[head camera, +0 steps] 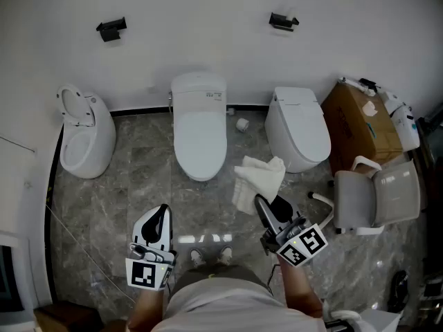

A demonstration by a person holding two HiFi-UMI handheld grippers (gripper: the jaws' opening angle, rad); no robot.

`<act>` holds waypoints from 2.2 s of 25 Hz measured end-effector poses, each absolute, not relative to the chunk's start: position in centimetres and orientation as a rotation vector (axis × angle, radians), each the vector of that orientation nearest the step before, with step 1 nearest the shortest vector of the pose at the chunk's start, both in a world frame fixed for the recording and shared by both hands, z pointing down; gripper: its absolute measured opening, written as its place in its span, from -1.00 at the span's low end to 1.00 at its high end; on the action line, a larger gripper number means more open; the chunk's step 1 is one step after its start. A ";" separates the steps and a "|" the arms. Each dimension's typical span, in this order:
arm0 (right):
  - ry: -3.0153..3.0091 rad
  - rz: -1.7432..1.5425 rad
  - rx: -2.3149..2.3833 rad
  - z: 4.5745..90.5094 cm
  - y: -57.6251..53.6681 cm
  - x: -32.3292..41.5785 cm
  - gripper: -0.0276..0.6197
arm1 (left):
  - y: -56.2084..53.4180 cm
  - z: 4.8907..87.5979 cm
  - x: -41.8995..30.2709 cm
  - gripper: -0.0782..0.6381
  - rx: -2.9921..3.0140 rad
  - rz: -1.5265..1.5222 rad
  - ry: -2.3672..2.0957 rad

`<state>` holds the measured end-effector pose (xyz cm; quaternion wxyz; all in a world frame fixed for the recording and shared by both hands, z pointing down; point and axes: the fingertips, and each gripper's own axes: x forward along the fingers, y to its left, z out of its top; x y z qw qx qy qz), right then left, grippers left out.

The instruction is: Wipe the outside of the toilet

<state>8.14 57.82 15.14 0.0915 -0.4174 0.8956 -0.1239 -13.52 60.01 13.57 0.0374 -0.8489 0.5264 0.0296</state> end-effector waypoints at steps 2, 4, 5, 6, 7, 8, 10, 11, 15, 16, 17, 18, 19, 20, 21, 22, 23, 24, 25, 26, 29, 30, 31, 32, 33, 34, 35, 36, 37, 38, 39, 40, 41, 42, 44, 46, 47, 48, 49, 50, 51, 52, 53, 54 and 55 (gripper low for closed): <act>2.670 -0.349 -1.238 15.1 57.8 8.1 -0.56 | 60.2 13.9 -13.5 -0.73 -2.605 0.090 1.624; 2.678 -0.334 -1.232 15.0 57.8 8.2 -0.56 | 60.2 14.1 -13.4 -0.73 -2.607 0.090 1.633; 2.682 -0.327 -1.229 14.9 57.7 8.3 -0.56 | 60.2 14.2 -13.3 -0.73 -2.607 0.090 1.636; 2.686 -0.319 -1.228 14.8 57.7 8.4 -0.56 | 60.2 14.2 -13.2 -0.73 -2.607 0.090 1.636; 2.691 -0.311 -1.228 14.8 57.5 8.5 -0.56 | 60.1 14.1 -13.0 -0.73 -2.605 0.090 1.635; 2.695 -0.303 -1.230 14.8 57.4 8.7 -0.56 | 60.0 14.1 -12.7 -0.73 -2.602 0.089 1.633; 2.694 -0.292 -1.233 14.7 57.0 9.1 -0.56 | 59.7 13.9 -12.4 -0.73 -2.596 0.088 1.630; 2.690 -0.289 -1.231 14.6 56.8 9.4 -0.55 | 59.5 13.9 -12.2 -0.73 -2.593 0.088 1.633; 2.692 -0.260 -1.241 14.4 56.0 11.3 -0.55 | 58.9 13.6 -11.3 -0.73 -2.572 0.087 1.654; 2.696 -0.251 -1.248 14.4 55.8 11.8 -0.55 | 58.8 13.4 -11.0 -0.73 -2.565 0.087 1.658; 2.697 -0.245 -1.250 14.3 55.5 12.2 -0.55 | 58.8 13.3 -10.7 -0.73 -2.557 0.086 1.662; 2.696 -0.243 -1.247 14.2 55.1 12.6 -0.55 | 58.6 13.1 -10.5 -0.73 -2.550 0.084 1.668; 2.695 -0.240 -1.240 14.0 54.7 12.8 -0.55 | 58.4 13.0 -10.4 -0.73 -2.541 0.083 1.675; 2.695 -0.234 -1.230 13.9 54.4 12.9 -0.55 | 58.2 12.9 -10.3 -0.73 -2.532 0.082 1.682; 2.698 -0.225 -1.218 13.9 54.2 13.0 -0.55 | 58.1 13.0 -10.2 -0.73 -2.523 0.083 1.689; 2.701 -0.218 -1.204 14.0 54.1 13.1 -0.55 | 58.1 13.1 -10.0 -0.73 -2.515 0.085 1.697; 2.702 -0.215 -1.192 14.2 54.0 13.2 -0.55 | 58.1 13.3 -9.8 -0.73 -2.509 0.086 1.704; 2.701 -0.217 -1.182 14.4 53.9 13.3 -0.55 | 58.2 13.5 -9.6 -0.73 -2.505 0.087 1.708; 2.701 -0.221 -1.175 14.6 53.8 13.4 -0.55 | 58.2 13.7 -9.3 -0.73 -2.503 0.086 1.710; 2.701 -0.224 -1.171 14.8 53.7 13.4 -0.55 | 58.2 13.8 -9.1 -0.73 -2.502 0.084 1.709; 2.703 -0.224 -1.173 15.3 53.5 13.6 -0.55 | 57.6 14.7 -8.9 -0.73 -2.513 0.083 1.709; 2.702 -0.226 -1.182 15.5 53.1 13.6 -0.55 | 57.0 15.1 -8.9 -0.73 -2.522 0.088 1.708; 2.701 -0.233 -1.196 15.8 52.5 13.6 -0.55 | 56.1 15.6 -9.0 -0.73 -2.534 0.092 1.705; 2.701 -0.243 -1.212 16.1 51.6 13.4 -0.55 | 55.0 16.0 -9.1 -0.73 -2.550 0.093 1.700; 2.702 -0.253 -1.227 16.4 50.5 13.2 -0.55 | 53.7 16.3 -9.3 -0.73 -2.567 0.091 1.692; 2.706 -0.263 -1.241 16.8 49.4 12.8 -0.55 | 52.3 16.7 -9.5 -0.73 -2.582 0.091 1.682; 2.710 -0.273 -1.255 17.2 48.1 12.5 -0.55 | 50.7 17.1 -9.8 -0.73 -2.595 0.094 1.673; 2.714 -0.283 -1.269 17.7 46.7 12.1 -0.55 | 49.1 17.6 -10.1 -0.73 -2.608 0.098 1.668; 2.718 -0.297 -1.283 18.2 45.2 11.7 -0.55 | 47.4 18.2 -10.5 -0.73 -2.621 0.103 1.666; 2.724 -0.313 -1.294 18.7 43.7 11.2 -0.55 | 45.6 18.7 -11.0 -0.73 -2.633 0.107 1.666; 2.733 -0.328 -1.301 19.2 42.0 10.6 -0.55 | 43.8 19.2 -11.6 -0.73 -2.640 0.111 1.668; 2.747 -0.341 -1.305 19.6 40.3 9.9 -0.55 | 42.0 19.6 -12.3 -0.73 -2.643 0.116 1.673; 2.761 -0.353 -1.305 19.9 38.4 9.2 -0.55 | 40.1 20.0 -13.1 -0.73 -2.642 0.122 1.683; 2.773 -0.367 -1.302 20.1 36.3 8.3 -0.55 | 38.0 20.4 -14.0 -0.73 -2.641 0.128 1.697; 2.787 -0.398 -1.288 20.2 31.9 6.2 -0.55 | 33.9 20.7 -16.0 -0.73 -2.644 0.139 1.726; 2.794 -0.414 -1.275 19.8 27.4 3.9 -0.55 | 29.9 20.6 -18.1 -0.73 -2.658 0.152 1.740; 2.794 -0.413 -1.277 19.5 25.3 2.7 -0.55 | 28.1 20.6 -19.1 -0.73 -2.670 0.159 1.740; 2.791 -0.412 -1.284 19.2 23.4 1.5 -0.55 | 26.5 20.6 -20.1 -0.73 -2.683 0.166 1.739; 2.785 -0.414 -1.294 19.0 21.7 0.5 -0.55 | 25.1 20.7 -21.0 -0.73 -2.694 0.171 1.739; 2.779 -0.418 -1.304 18.9 20.3 -0.5 -0.55 | 23.9 20.8 -21.8 -0.73 -2.703 0.173 1.740; 2.774 -0.424 -1.311 18.8 19.0 -1.3 -0.55 | 22.7 20.9 -22.6 -0.73 -2.710 0.174 1.742; 2.771 -0.431 -1.317 18.8 17.8 -1.9 -0.55 | 21.5 20.9 -23.3 -0.73 -2.715 0.176 1.742; 2.770 -0.436 -1.321 18.7 16.8 -2.5 -0.55 | 20.3 20.9 -23.8 -0.73 -2.719 0.182 1.739; 2.770 -0.440 -1.324 18.8 15.9 -2.9 -0.55 | 19.3 20.9 -24.1 -0.73 -2.723 0.188 1.733; 2.770 -0.444 -1.329 18.9 15.1 -3.3 -0.55 | 18.4 21.0 -24.4 -0.73 -2.728 0.190 1.727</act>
